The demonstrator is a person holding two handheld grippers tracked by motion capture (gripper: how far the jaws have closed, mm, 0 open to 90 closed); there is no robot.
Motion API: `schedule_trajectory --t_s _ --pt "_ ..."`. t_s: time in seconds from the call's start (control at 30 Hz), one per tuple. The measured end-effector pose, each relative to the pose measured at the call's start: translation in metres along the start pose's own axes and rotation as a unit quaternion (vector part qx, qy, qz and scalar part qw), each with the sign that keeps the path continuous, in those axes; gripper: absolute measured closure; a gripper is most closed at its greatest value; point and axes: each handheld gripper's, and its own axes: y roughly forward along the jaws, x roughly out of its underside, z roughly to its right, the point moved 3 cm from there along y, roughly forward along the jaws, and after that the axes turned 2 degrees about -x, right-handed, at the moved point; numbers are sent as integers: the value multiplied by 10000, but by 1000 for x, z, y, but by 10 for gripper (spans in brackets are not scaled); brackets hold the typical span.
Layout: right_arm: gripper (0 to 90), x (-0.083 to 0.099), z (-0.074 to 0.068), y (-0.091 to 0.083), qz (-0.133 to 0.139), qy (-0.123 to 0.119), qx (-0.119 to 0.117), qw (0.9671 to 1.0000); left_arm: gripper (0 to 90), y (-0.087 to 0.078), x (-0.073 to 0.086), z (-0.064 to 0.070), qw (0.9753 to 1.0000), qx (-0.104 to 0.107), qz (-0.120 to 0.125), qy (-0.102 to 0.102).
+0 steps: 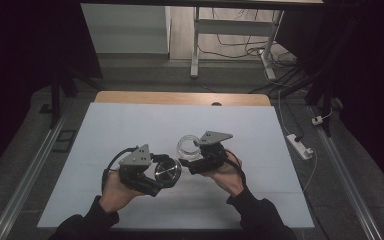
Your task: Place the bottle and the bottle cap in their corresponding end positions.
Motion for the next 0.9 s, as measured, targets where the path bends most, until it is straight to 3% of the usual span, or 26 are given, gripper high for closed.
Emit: schedule_trajectory --t_s 0.5,0.9 --pt "153 -7 17 23 -101 26 160 9998 198 27 22 7 9998 62 -172 86" --pt "153 -9 37 42 -196 90 306 9993 198 57 39 3 9991 -13 -388 145"
